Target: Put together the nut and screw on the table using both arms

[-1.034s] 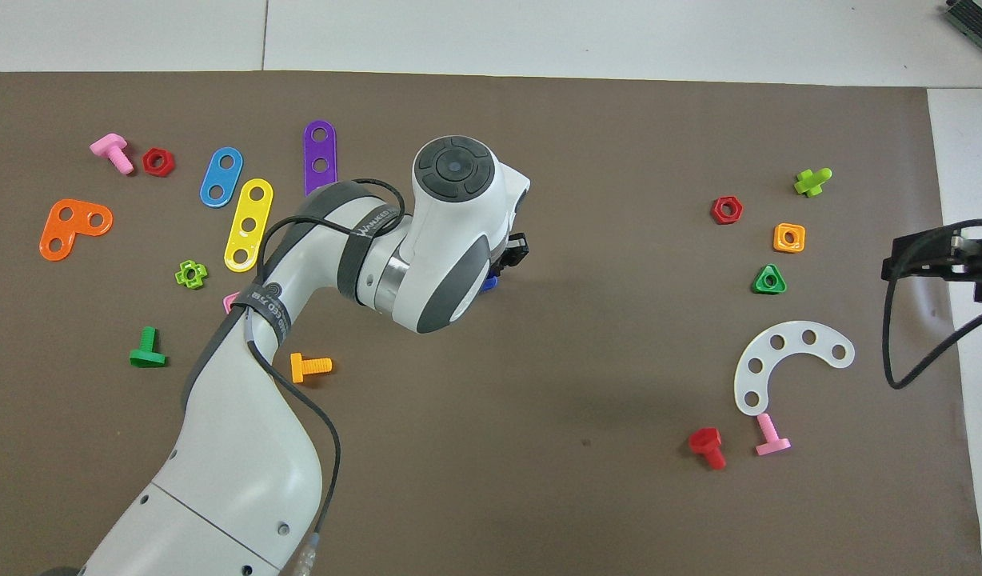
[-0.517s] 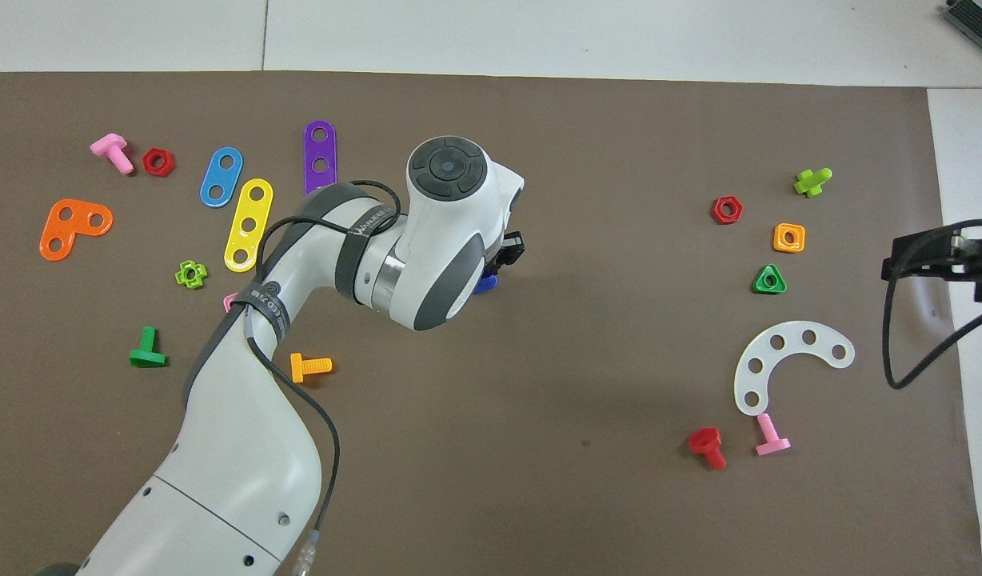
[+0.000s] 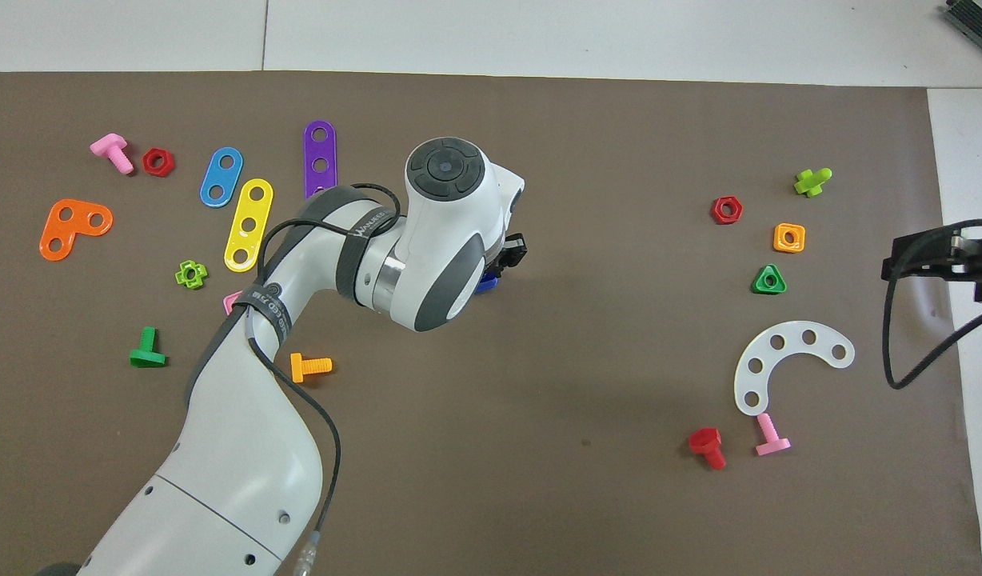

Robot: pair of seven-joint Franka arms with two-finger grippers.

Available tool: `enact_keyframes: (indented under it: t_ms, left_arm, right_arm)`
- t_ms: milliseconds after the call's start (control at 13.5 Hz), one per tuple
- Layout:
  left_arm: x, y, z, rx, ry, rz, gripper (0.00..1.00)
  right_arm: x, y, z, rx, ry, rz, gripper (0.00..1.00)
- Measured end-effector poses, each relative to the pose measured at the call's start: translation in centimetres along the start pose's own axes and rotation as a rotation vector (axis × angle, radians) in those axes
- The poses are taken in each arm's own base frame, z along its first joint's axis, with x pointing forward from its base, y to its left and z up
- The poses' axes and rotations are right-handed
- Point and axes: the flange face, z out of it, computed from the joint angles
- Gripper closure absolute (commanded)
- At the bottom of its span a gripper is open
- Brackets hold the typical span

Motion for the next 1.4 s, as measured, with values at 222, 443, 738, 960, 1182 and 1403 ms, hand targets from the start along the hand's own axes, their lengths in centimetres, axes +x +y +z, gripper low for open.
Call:
enact_keyframes:
  t_ms: [222, 443, 738, 960, 1182, 1403]
  left_arm:
    - [-0.1, 0.0, 0.1, 0.002, -0.015, -0.004, 0.97]
    - [-0.3, -0.2, 0.2, 0.017, -0.038, -0.007, 0.97]
    - [-0.4, -0.2, -0.1, 0.007, -0.053, -0.014, 0.97]
    - [-0.3, -0.1, -0.3, 0.0, -0.046, -0.015, 0.97]
    - [-0.2, -0.2, 0.2, -0.006, -0.038, -0.017, 0.97]
    - [-0.1, -0.5, 1.3, -0.009, -0.031, -0.023, 0.96]
  right_arm:
    - [0.0, 0.0, 0.0, 0.0, 0.0, 0.0, 0.0]
    - [0.0, 0.0, 0.0, 0.0, 0.0, 0.0, 0.0]
    - [0.0, 0.0, 0.0, 0.0, 0.0, 0.0, 0.0]
    - [0.0, 0.0, 0.0, 0.0, 0.0, 0.0, 0.0]
    - [0.0, 0.0, 0.0, 0.0, 0.0, 0.0, 0.0]
    - [0.0, 0.0, 0.0, 0.0, 0.0, 0.0, 0.0]
